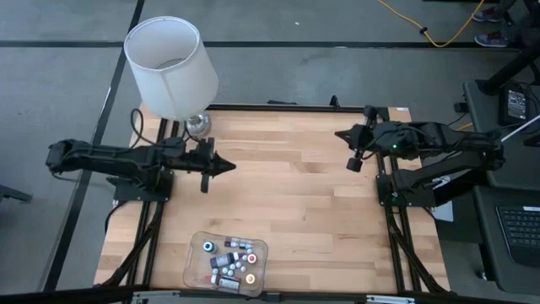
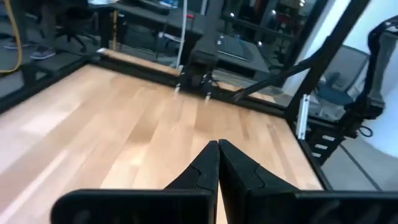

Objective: Pick & Place food coloring
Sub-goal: Return to Home Position

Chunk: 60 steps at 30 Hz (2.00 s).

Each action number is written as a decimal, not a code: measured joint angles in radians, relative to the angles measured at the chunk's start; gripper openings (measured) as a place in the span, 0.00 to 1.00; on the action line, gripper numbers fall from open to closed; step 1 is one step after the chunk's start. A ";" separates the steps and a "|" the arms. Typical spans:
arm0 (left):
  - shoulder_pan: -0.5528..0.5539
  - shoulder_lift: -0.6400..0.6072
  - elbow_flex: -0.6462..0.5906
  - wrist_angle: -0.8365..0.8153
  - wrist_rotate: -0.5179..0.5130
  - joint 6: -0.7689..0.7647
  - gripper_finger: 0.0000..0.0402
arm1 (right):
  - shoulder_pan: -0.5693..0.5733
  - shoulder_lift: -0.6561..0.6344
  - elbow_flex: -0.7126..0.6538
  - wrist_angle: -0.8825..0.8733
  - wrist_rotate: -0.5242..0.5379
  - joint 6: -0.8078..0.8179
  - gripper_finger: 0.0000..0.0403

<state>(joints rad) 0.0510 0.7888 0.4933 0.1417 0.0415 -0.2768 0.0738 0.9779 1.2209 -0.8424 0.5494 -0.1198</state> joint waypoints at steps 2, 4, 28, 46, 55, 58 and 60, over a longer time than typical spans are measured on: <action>0.004 -0.054 -0.093 0.058 0.000 -0.023 0.01 | 0.000 -0.008 -0.005 0.015 -0.042 0.011 0.02; -0.006 -0.124 -0.177 0.123 0.004 -0.035 0.01 | 0.000 -0.034 -0.038 0.071 -0.065 0.018 0.03; 0.016 -0.765 -0.484 -0.101 -0.235 -0.066 0.03 | 0.035 -0.590 -0.894 0.926 -0.326 0.163 0.01; 0.014 -0.744 -0.484 -0.116 -0.030 -0.166 0.02 | 0.002 -0.975 -1.214 0.886 -0.707 0.106 0.00; 0.014 -0.743 -0.484 -0.114 -0.022 -0.191 0.02 | -0.019 -0.974 -1.213 0.882 -0.709 -0.068 0.00; 0.014 -0.743 -0.484 -0.116 -0.022 -0.191 0.02 | -0.019 -0.974 -1.213 0.881 -0.709 -0.068 0.01; 0.014 -0.743 -0.484 -0.116 -0.022 -0.192 0.03 | -0.019 -0.974 -1.213 0.881 -0.709 -0.060 0.03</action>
<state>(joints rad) 0.0647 0.0460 0.0093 0.0255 0.0196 -0.4683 0.0551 0.0040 0.0074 0.0387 -0.1593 -0.1797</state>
